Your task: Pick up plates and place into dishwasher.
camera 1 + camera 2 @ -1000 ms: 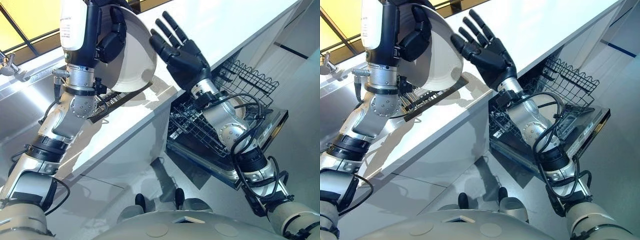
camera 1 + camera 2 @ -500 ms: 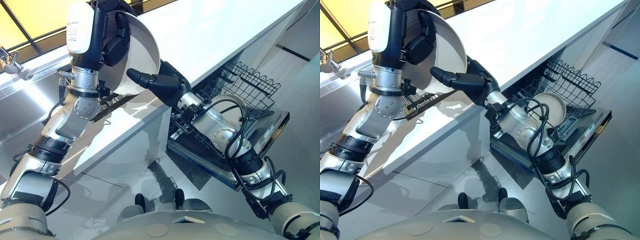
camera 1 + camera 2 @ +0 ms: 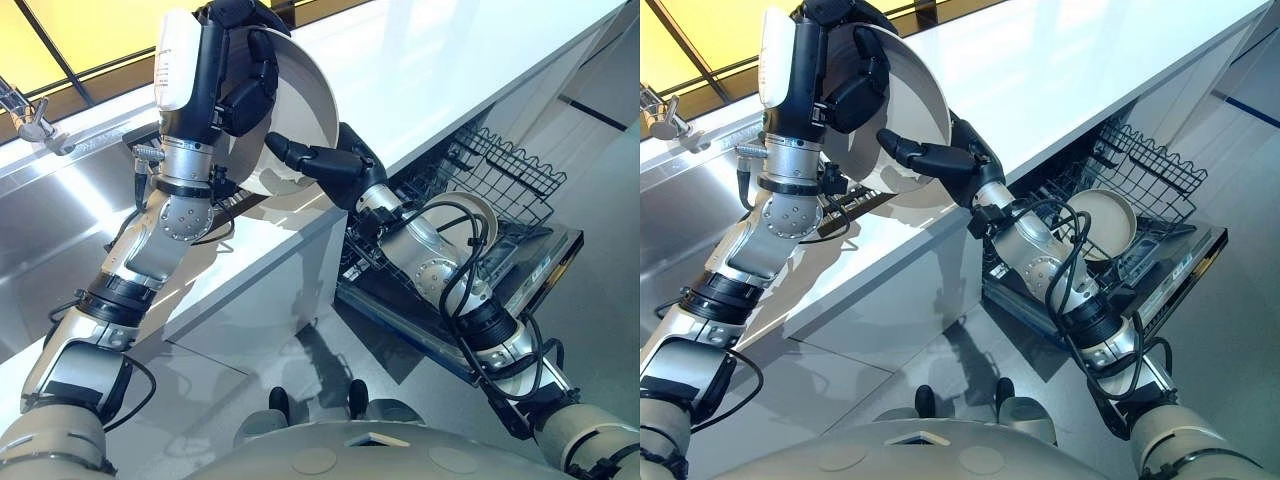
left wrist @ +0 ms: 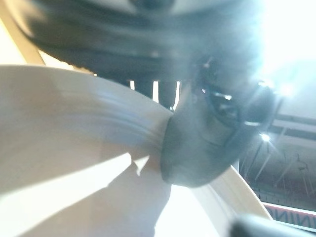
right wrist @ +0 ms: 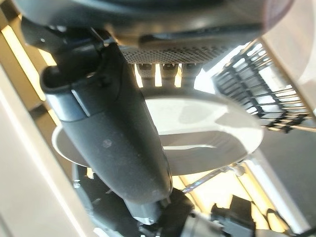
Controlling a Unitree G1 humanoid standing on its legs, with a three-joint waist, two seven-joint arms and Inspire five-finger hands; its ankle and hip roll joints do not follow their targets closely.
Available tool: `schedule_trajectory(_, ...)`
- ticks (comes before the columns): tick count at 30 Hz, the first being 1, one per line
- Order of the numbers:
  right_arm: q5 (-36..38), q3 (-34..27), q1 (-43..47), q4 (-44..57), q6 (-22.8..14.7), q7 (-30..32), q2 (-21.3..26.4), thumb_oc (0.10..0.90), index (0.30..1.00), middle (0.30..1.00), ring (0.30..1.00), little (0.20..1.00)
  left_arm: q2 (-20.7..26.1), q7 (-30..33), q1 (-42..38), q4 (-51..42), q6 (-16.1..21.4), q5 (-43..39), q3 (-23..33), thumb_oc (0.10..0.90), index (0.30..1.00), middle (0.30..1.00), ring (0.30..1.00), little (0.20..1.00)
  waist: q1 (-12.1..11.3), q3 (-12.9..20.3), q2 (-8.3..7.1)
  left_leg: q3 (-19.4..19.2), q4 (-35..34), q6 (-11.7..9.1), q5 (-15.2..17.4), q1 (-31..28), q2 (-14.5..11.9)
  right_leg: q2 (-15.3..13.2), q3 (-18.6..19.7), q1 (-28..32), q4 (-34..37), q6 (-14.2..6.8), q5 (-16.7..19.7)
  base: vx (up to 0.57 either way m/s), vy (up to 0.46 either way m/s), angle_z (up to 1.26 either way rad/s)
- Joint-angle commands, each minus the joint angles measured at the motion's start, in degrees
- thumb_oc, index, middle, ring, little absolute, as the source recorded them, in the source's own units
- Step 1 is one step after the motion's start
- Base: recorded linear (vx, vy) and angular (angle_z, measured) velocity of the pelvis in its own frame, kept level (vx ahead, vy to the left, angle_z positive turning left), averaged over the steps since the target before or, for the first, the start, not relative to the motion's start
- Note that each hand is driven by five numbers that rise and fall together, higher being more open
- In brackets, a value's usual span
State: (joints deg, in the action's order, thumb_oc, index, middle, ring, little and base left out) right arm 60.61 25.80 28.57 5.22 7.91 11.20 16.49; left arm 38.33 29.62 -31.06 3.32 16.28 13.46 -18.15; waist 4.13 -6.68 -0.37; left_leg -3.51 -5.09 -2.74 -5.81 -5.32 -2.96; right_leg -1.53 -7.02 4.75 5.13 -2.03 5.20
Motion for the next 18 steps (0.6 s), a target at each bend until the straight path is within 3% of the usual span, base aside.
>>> schedule_trajectory(1,-0.1,-4.1,3.9,5.5,-9.4,1.1,-4.6,0.100,0.300,0.300,0.300,0.200,-0.8,-2.0,-5.1,-5.9,4.6,-3.4,-1.1,0.100,0.300,0.300,0.300,0.200,-0.9,4.9,-0.16,-2.7,0.6,1.4,4.6,-0.6,2.5,2.1,-1.6,-0.8,-8.4,-2.8,-8.1,0.00,0.000,0.00)
schedule_trajectory(7,-0.5,-4.8,3.8,5.8,-10.8,1.6,-4.0,0.100,0.300,0.300,0.300,0.200,-1.9,-4.7,-4.0,-7.3,2.8,-5.2,-2.0,0.100,0.300,0.300,0.300,0.200,-1.0,4.7,-0.19,-2.6,0.7,1.5,4.8,-0.6,2.5,2.0,-1.7,-0.9,-8.8,-2.8,-8.3,0.00,0.000,0.00)
schedule_trajectory(16,0.1,-5.8,2.2,5.4,-10.6,0.9,-3.1,0.100,0.300,0.300,0.300,0.200,-2.8,-5.8,-1.6,-7.2,4.3,-7.2,-1.9,0.119,0.316,0.316,0.316,0.219,-1.2,4.5,-0.30,-2.4,0.8,1.5,4.8,-0.6,2.3,2.2,-1.8,-0.8,-8.8,-2.7,-8.4,0.00,0.000,0.00)
schedule_trajectory(17,0.5,-5.8,2.1,5.4,-10.8,0.9,-3.1,0.100,0.300,0.300,0.300,0.200,-2.9,-6.2,-1.5,-7.2,4.1,-8.8,-1.8,0.361,0.524,0.524,0.524,0.461,-1.2,4.4,-0.32,-2.4,0.8,1.5,4.8,-0.6,2.3,2.2,-1.8,-0.8,-8.9,-2.7,-8.4,0.00,0.000,0.00)
schedule_trajectory(18,-0.1,-5.9,1.8,5.4,-11.9,1.1,-3.1,0.100,0.300,0.300,0.300,0.200,-3.3,-6.8,-1.0,-7.1,3.7,-12.7,-1.5,0.800,0.900,0.900,0.900,0.900,-1.3,4.3,-0.35,-2.4,0.8,1.5,4.7,-0.6,2.3,2.2,-1.8,-0.7,-8.9,-2.6,-8.4,0.00,0.000,0.00)
